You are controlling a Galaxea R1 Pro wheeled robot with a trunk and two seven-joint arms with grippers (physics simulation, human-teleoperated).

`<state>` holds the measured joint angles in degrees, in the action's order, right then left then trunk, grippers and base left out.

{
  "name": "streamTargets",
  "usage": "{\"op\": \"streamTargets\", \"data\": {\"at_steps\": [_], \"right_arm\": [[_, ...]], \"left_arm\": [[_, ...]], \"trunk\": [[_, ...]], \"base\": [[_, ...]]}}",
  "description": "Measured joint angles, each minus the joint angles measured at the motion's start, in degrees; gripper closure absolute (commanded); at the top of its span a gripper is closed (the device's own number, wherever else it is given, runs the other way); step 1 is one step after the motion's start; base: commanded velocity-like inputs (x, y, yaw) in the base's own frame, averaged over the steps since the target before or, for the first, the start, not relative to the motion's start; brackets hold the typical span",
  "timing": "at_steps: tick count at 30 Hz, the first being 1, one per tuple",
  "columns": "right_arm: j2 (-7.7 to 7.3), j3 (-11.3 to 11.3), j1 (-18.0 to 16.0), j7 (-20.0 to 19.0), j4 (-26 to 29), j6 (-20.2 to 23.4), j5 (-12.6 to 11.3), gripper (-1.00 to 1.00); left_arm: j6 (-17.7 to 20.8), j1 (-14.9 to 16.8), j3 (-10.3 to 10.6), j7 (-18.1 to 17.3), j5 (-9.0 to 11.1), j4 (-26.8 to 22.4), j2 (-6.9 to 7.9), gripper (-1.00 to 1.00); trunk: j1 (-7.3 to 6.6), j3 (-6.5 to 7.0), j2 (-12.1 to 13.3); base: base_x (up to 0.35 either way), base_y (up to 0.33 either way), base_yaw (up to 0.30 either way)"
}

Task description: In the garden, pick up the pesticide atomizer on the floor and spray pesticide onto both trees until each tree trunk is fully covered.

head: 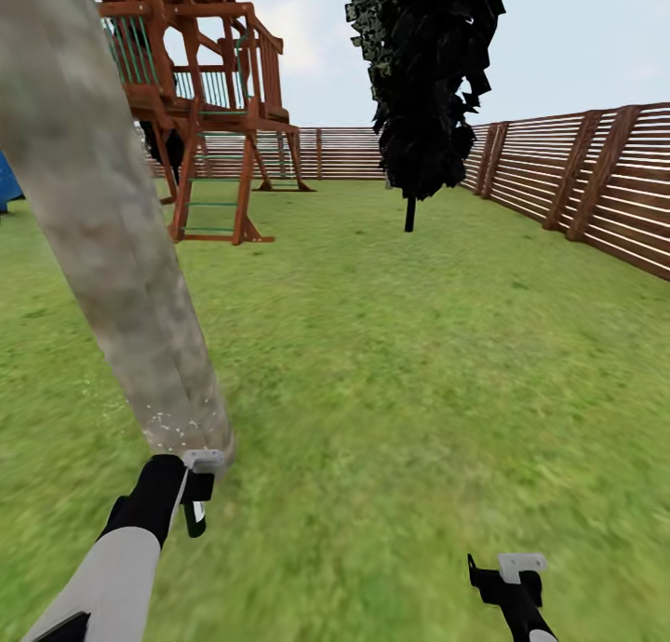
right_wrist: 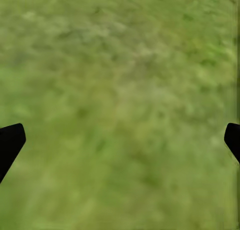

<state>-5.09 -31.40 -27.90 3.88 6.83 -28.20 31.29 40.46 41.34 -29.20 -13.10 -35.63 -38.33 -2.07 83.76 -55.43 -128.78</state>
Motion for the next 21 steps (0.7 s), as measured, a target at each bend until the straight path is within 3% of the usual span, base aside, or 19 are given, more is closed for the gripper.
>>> {"op": "streamTargets", "data": {"at_steps": [8,12,14,17,18,21], "right_arm": [[0.0,0.0,0.0,0.1,0.0,0.0,0.0,-1.0],[-0.07,0.0,0.0,0.0,0.0,0.0,0.0,-1.0],[-0.08,0.0,0.0,0.0,0.0,0.0,0.0,-1.0],[-0.08,0.0,0.0,0.0,0.0,0.0,0.0,-1.0],[-0.08,0.0,0.0,0.0,0.0,0.0,0.0,-1.0],[-0.08,0.0,0.0,0.0,0.0,0.0,0.0,-1.0]], "left_arm": [[0.3,0.0,-0.1,0.0,0.1,-1.0,0.03,1.0],[1.0,0.9,-0.1,-0.2,0.2,-1.1,-0.11,1.0],[2.1,3.0,0.0,-0.2,0.2,-1.2,-0.25,1.0],[10.5,9.0,0.1,-0.5,-0.4,-1.3,-0.09,1.0],[11.8,11.0,0.1,-0.6,0.2,-1.4,0.24,1.0],[12.6,13.3,0.1,-0.7,0.0,-1.3,0.53,1.0]], "trunk": [[0.04,0.0,0.0],[0.02,0.0,0.0],[0.02,0.01,0.0],[0.02,0.0,0.0],[0.01,0.01,0.0],[0.02,0.0,0.0]], "base": [[-0.04,-0.293,0.276],[-0.071,-0.07,0.277],[-0.005,-0.005,0.277],[-0.001,-0.001,0.277],[0.0,0.0,0.277],[0.0,0.0,0.276]]}}
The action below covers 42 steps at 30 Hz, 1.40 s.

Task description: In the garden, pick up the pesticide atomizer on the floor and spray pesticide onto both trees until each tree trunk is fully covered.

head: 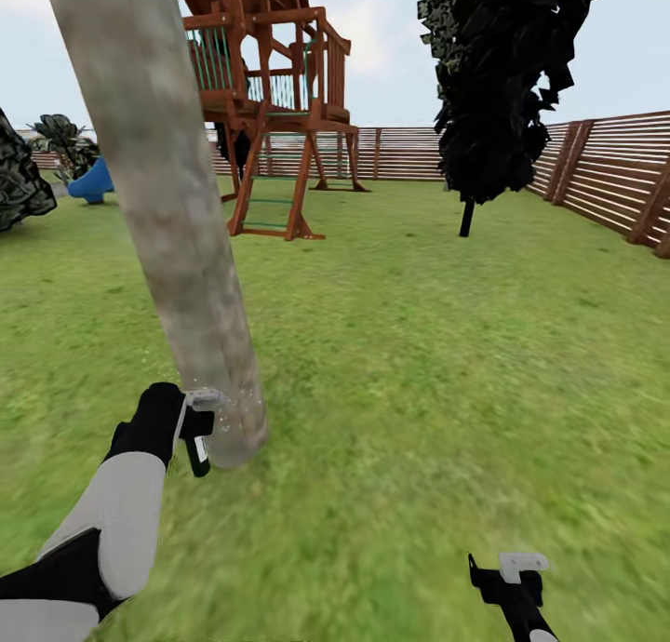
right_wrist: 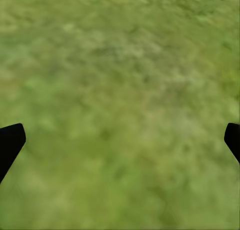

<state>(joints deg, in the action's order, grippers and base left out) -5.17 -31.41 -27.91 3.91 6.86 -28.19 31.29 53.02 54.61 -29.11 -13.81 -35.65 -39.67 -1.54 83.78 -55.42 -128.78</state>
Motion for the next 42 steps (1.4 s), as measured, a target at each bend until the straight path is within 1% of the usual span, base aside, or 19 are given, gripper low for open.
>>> {"op": "streamTargets", "data": {"at_steps": [4,8,12,15,17,23,29,32,36,42], "right_arm": [[0.0,0.0,0.0,0.0,0.0,0.0,0.0,-1.0],[-0.08,0.0,0.0,0.0,0.0,0.0,0.0,-1.0],[-0.07,0.0,0.0,0.0,0.0,0.0,0.0,-1.0],[-0.02,0.0,0.0,0.0,0.0,0.0,0.0,-1.0],[-0.01,0.0,0.0,0.0,0.0,0.0,0.0,-1.0],[-0.01,0.0,0.0,0.0,0.0,0.0,0.0,-1.0],[0.0,0.0,0.0,0.0,0.1,0.0,0.0,-1.0],[0.0,0.0,0.0,0.0,0.1,0.0,0.0,-1.0],[0.0,0.0,0.0,0.0,0.0,0.0,0.0,-1.0],[-0.01,0.0,0.0,0.0,0.1,0.0,0.0,-1.0]], "left_arm": [[0.2,1.7,0.0,-0.1,0.0,-0.1,0.09,1.0],[0.1,2.3,0.1,-0.1,-0.1,-0.1,-0.31,1.0],[0.1,3.0,0.1,-0.1,-0.1,-0.1,-0.54,1.0],[0.1,3.1,0.1,-0.1,-0.3,-0.5,-0.46,1.0],[0.2,3.1,0.1,-0.1,-0.2,-2.3,-0.58,1.0],[0.2,3.0,0.1,-0.1,-0.2,-2.7,-0.65,1.0],[0.2,3.0,0.1,-0.1,-0.3,-2.7,-0.55,1.0],[0.2,3.0,0.0,0.0,-0.3,-2.7,-0.25,1.0],[0.2,3.0,0.0,0.0,-0.1,-2.7,-0.44,1.0],[0.1,2.9,0.0,0.1,-0.2,-2.6,-0.74,1.0]], "trunk": [[0.0,0.0,0.0],[0.0,0.0,0.0],[-0.02,0.0,0.0],[0.0,0.0,0.0],[0.0,0.0,0.0],[0.0,0.0,0.0],[0.0,0.0,0.0],[0.0,0.0,0.0],[-0.02,0.0,0.0],[-0.02,0.0,0.0]], "base": [[0.0,0.0,0.139],[0.01,-0.002,0.006],[0.154,-0.168,0.0],[0.048,-0.26,0.0],[0.004,-0.275,0.0],[0.0,-0.276,0.023],[0.0,-0.276,0.248],[0.034,-0.276,0.276],[0.134,-0.26,0.268],[0.225,-0.2,0.031]]}}
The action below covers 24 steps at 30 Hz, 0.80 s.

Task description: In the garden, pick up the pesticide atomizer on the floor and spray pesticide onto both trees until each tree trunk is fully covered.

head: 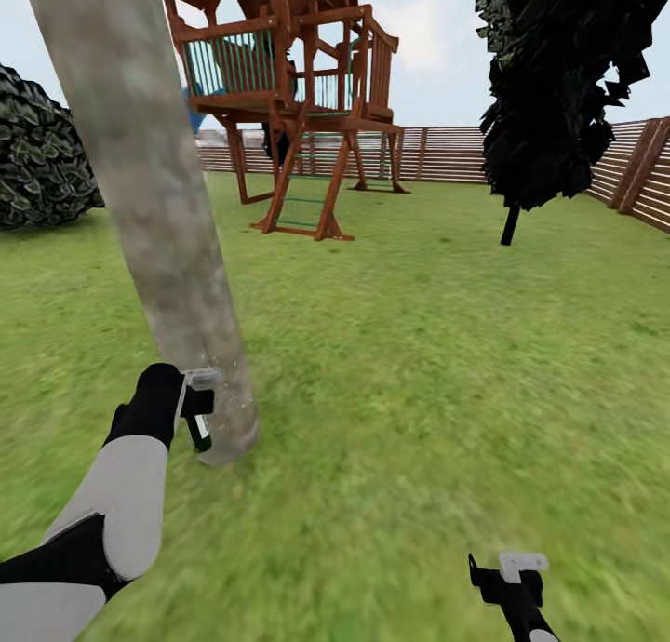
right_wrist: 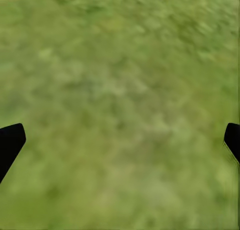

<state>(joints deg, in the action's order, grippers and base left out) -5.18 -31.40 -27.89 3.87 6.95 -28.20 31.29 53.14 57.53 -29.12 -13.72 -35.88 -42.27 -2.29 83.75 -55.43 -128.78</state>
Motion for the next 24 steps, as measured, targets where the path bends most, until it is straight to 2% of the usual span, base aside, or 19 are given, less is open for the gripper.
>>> {"op": "streamTargets", "data": {"at_steps": [6,13,24], "right_arm": [[0.0,0.0,0.0,0.0,0.0,0.0,0.0,-1.0],[0.01,0.0,0.0,0.0,0.0,0.0,0.0,-1.0],[0.0,0.0,0.0,0.0,0.0,0.0,0.0,-1.0]], "left_arm": [[-0.1,-0.1,0.0,0.1,0.0,0.0,0.0,1.0],[-0.1,-0.1,0.0,0.3,-0.1,0.0,0.01,1.0],[-0.2,-0.6,0.2,0.4,-0.2,0.0,0.22,1.0]], "trunk": [[0.02,0.0,0.0],[0.01,0.0,0.0],[0.01,0.0,0.0]], "base": [[0.099,-0.252,0.036],[0.071,-0.266,0.249],[0.169,-0.237,0.015]]}}
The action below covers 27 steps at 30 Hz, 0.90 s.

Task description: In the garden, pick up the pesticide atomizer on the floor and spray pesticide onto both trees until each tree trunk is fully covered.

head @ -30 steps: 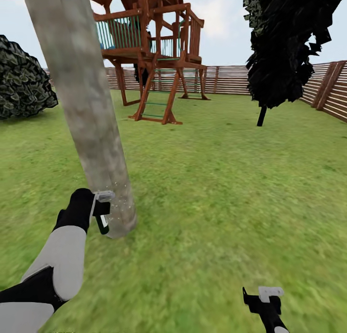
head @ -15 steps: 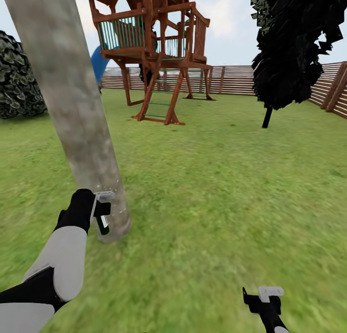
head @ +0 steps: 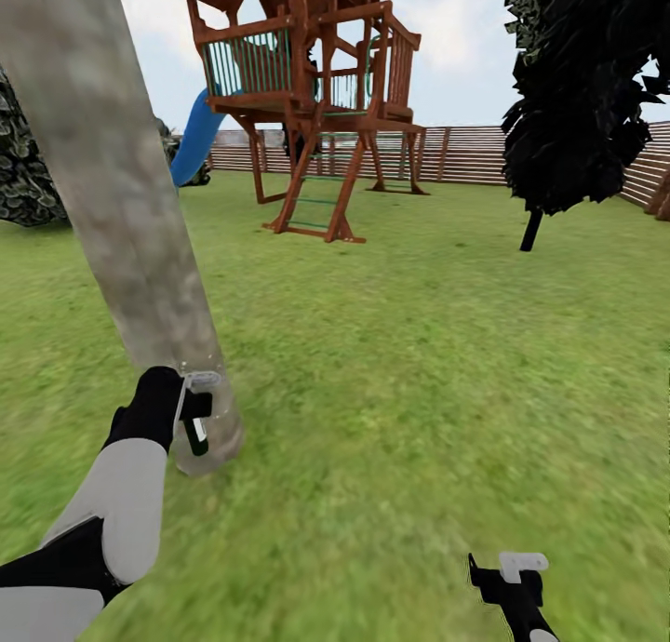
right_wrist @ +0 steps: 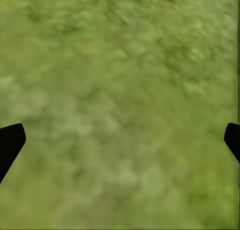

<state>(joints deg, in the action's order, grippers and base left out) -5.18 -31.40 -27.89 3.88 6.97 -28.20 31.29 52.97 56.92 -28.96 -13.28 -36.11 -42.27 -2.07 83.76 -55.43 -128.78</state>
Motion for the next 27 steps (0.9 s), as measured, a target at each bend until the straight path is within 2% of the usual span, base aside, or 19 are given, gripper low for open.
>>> {"op": "streamTargets", "data": {"at_steps": [4,10,14,16,20,24,27], "right_arm": [[0.0,0.0,0.0,0.0,0.0,0.0,0.0,-1.0],[0.01,0.0,0.0,0.0,0.0,0.0,0.0,-1.0],[0.01,0.0,0.0,0.0,-0.1,0.0,0.0,-1.0],[0.01,0.0,0.0,0.0,-0.1,0.0,0.0,-1.0],[0.0,0.0,0.0,0.0,0.0,0.0,0.0,-1.0],[0.0,0.0,0.0,-0.1,0.0,0.0,0.0,-1.0],[0.02,0.0,0.0,0.0,0.0,0.0,0.0,-1.0]], "left_arm": [[0.0,0.0,0.0,0.0,0.0,0.0,0.22,1.0],[-0.5,-0.5,0.0,0.1,-0.1,0.0,0.59,1.0],[-1.0,-4.1,0.0,0.1,0.4,0.1,0.51,1.0],[-3.0,-6.1,-0.1,0.1,0.5,0.7,0.5,1.0],[-5.9,-7.5,-0.5,0.3,0.0,1.1,0.53,1.0],[-6.3,-9.9,-0.4,0.3,0.2,1.3,0.61,1.0],[-6.9,-11.8,-0.4,0.3,-0.1,1.8,0.63,1.0]], "trunk": [[0.0,0.0,0.0],[0.0,0.0,0.0],[0.0,0.0,0.0],[0.0,0.0,0.0],[0.0,0.0,0.0],[-0.01,0.0,0.0],[0.0,-0.01,0.0]], "base": [[0.114,-0.26,0.019],[0.114,-0.26,0.245],[0.122,-0.261,0.276],[0.143,-0.261,0.276],[0.158,-0.261,0.113],[0.173,-0.256,0.012],[0.176,-0.255,0.219]]}}
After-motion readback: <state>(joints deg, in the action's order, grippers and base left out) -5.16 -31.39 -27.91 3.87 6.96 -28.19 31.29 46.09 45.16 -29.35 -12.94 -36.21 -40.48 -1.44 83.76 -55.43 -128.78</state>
